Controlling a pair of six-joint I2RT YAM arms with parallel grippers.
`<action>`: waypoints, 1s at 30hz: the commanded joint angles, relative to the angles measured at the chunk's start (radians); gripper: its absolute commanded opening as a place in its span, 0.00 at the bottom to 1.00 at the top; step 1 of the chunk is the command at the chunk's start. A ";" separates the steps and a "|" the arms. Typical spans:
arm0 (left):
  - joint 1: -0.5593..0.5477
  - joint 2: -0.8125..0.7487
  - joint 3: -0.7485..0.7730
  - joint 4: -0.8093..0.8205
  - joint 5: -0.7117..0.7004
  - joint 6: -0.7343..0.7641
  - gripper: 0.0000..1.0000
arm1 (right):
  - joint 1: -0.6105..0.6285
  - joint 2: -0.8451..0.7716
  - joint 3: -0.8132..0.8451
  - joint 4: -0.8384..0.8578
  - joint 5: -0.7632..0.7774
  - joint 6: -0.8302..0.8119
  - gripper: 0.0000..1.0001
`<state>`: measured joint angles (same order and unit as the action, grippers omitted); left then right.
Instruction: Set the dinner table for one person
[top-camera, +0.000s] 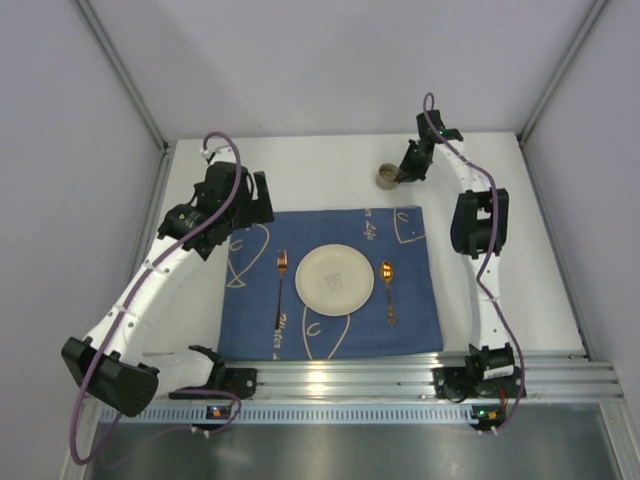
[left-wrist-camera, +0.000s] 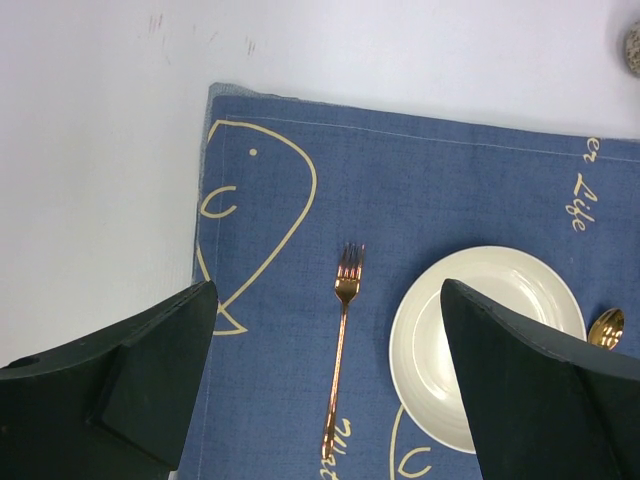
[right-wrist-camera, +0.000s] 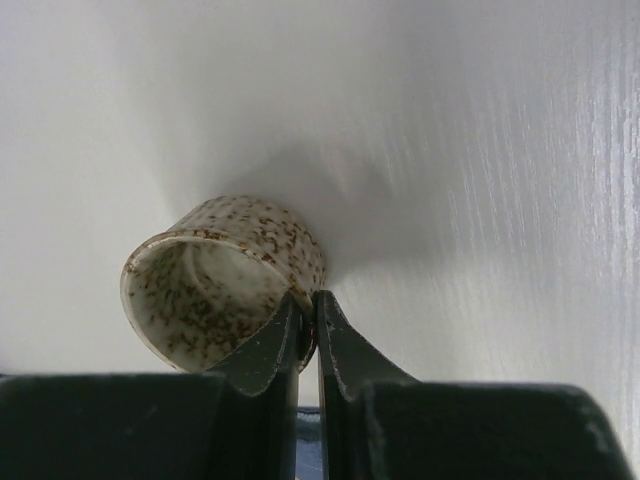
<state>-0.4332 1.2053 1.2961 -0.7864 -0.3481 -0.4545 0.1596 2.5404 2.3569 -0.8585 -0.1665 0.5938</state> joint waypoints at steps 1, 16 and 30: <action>0.004 0.010 0.051 0.016 0.004 0.033 0.99 | 0.006 -0.101 0.028 0.016 0.030 -0.035 0.00; 0.004 0.065 0.095 0.076 0.054 0.027 0.99 | -0.009 -0.794 -0.548 0.105 0.044 -0.118 0.00; -0.001 -0.042 -0.004 0.036 0.077 -0.048 0.99 | 0.089 -0.850 -0.909 0.113 0.088 -0.140 0.00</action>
<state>-0.4335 1.2366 1.3312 -0.7589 -0.2729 -0.4641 0.2207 1.7187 1.4620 -0.7681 -0.1047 0.4702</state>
